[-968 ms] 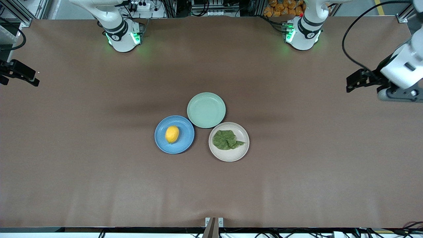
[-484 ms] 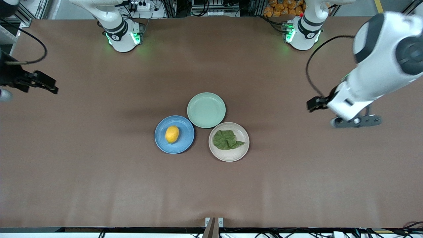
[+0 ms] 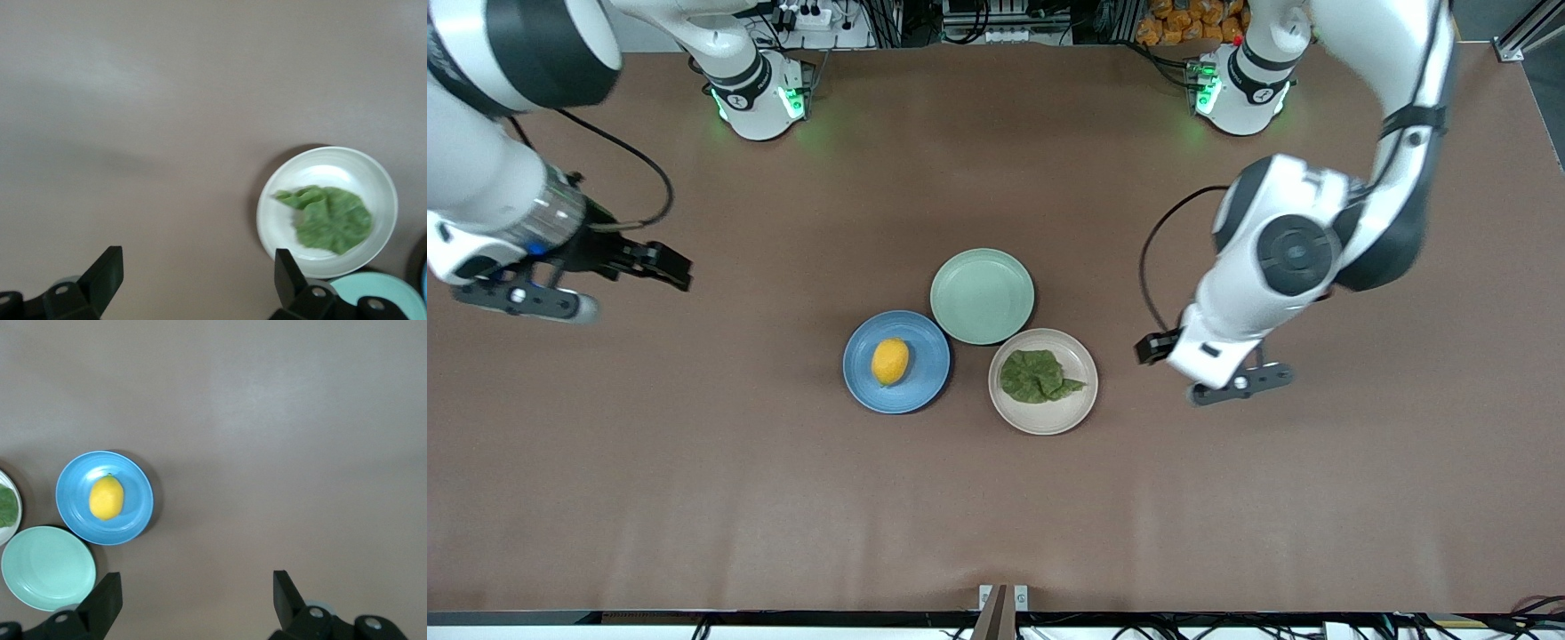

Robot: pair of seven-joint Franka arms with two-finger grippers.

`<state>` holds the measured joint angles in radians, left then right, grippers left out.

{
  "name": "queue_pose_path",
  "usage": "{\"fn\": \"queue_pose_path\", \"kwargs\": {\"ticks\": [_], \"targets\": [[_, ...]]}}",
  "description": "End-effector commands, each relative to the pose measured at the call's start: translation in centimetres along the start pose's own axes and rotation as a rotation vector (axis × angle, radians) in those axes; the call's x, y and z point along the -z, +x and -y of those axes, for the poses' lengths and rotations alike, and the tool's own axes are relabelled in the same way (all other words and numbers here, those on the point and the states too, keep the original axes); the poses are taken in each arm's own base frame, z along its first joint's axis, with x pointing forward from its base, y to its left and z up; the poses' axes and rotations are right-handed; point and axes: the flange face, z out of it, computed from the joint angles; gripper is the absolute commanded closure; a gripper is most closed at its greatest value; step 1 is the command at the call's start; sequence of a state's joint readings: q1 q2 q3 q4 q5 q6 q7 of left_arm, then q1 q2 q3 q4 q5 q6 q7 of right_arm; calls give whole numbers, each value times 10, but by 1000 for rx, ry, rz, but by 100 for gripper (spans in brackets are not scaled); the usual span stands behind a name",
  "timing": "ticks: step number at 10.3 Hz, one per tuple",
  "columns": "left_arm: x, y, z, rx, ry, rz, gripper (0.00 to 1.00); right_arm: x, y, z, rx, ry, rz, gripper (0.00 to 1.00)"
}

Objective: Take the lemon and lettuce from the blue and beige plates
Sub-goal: 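Lower the right gripper onto the lemon while the left gripper descends to lettuce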

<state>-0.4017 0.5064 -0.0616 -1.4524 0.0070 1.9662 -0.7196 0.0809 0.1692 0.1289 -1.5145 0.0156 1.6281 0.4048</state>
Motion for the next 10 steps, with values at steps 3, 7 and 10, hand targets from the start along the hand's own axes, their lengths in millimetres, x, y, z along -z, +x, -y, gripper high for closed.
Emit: {"fn": "queue_pose_path", "kwargs": {"ticks": [3,7,10], "targets": [[-80,-22,-81,153,-91,-138,0,-87,15,83,-160,50,34,0],[-144,-47,-116,172,-117,-232,0,-182,16,158,-229,68,23,0],[-175,-59,-129,154,-151,-261,0,-245,14,185,-213,80,7,0]]}}
